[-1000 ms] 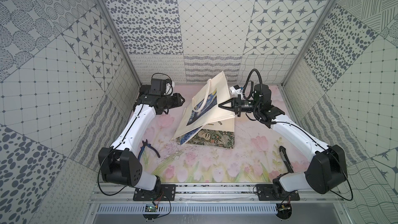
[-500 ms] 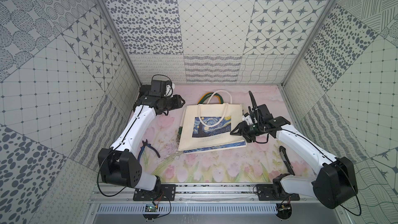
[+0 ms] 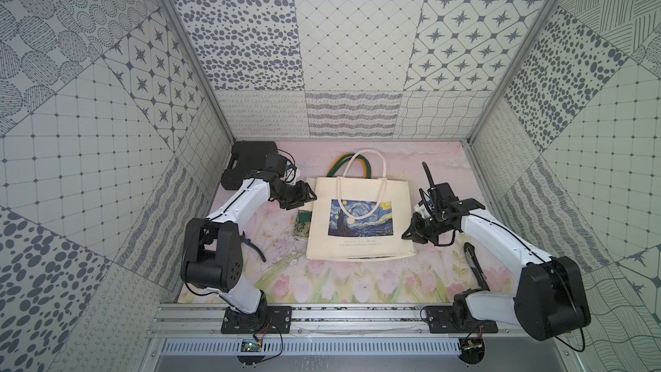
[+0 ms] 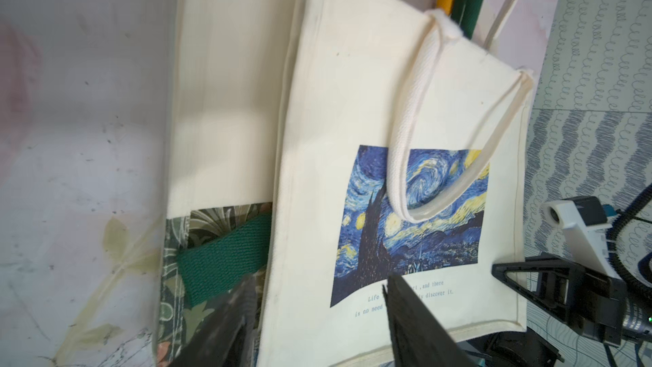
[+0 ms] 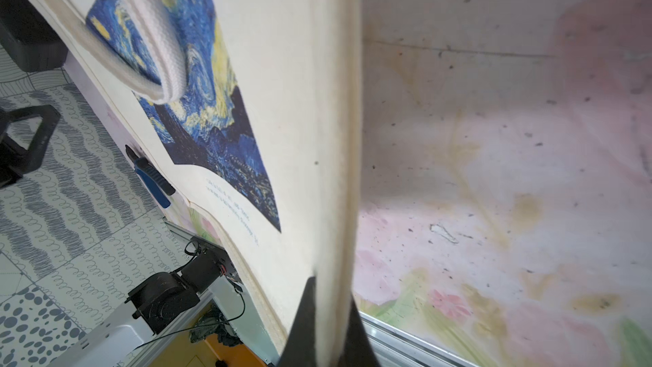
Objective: Put away the canvas bag
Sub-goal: Adjust the canvas bag at the center of the board.
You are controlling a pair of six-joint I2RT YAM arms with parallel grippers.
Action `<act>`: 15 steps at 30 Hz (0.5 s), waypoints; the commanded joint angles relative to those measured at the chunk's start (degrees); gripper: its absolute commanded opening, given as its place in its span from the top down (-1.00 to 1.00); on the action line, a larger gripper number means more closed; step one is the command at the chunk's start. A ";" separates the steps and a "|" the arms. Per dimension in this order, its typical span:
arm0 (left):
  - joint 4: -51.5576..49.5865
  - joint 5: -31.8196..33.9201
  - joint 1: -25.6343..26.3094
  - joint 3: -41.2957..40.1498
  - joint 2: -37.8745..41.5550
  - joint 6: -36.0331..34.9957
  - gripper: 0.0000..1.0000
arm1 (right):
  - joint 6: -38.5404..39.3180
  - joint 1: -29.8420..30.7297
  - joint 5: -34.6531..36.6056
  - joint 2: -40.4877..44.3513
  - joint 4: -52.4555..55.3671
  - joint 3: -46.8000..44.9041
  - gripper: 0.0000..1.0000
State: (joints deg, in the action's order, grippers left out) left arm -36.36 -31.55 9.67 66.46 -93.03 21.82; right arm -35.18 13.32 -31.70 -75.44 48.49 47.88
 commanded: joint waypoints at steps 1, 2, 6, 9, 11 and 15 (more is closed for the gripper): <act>4.01 -7.21 -0.20 -2.18 -4.33 2.23 -0.23 | 0.91 -0.84 0.17 -1.03 -2.12 -0.15 1.00; 4.53 -7.14 -0.20 -2.29 -5.26 2.42 -0.24 | 1.05 -0.92 -0.06 -1.28 -2.24 -0.01 1.00; 7.70 -6.31 -0.14 -2.30 -9.09 3.67 -0.28 | 0.75 -0.91 -1.53 -2.44 -3.68 -0.43 1.00; 10.31 -5.48 0.23 -1.80 -11.48 4.61 -0.30 | 0.73 -0.93 -2.35 -3.08 -4.41 -0.88 1.00; 13.73 -4.90 0.67 -1.72 -12.50 5.54 -0.31 | 0.90 -0.93 -2.57 -3.29 -4.61 -1.05 1.00; 17.03 -4.33 1.96 0.38 -15.51 5.51 -0.33 | 1.04 -0.93 -3.08 -3.62 -4.78 -1.03 1.00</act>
State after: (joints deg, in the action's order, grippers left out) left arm -26.79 -35.90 10.50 65.21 -105.75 26.00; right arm -34.87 12.51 -33.91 -78.41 46.83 47.11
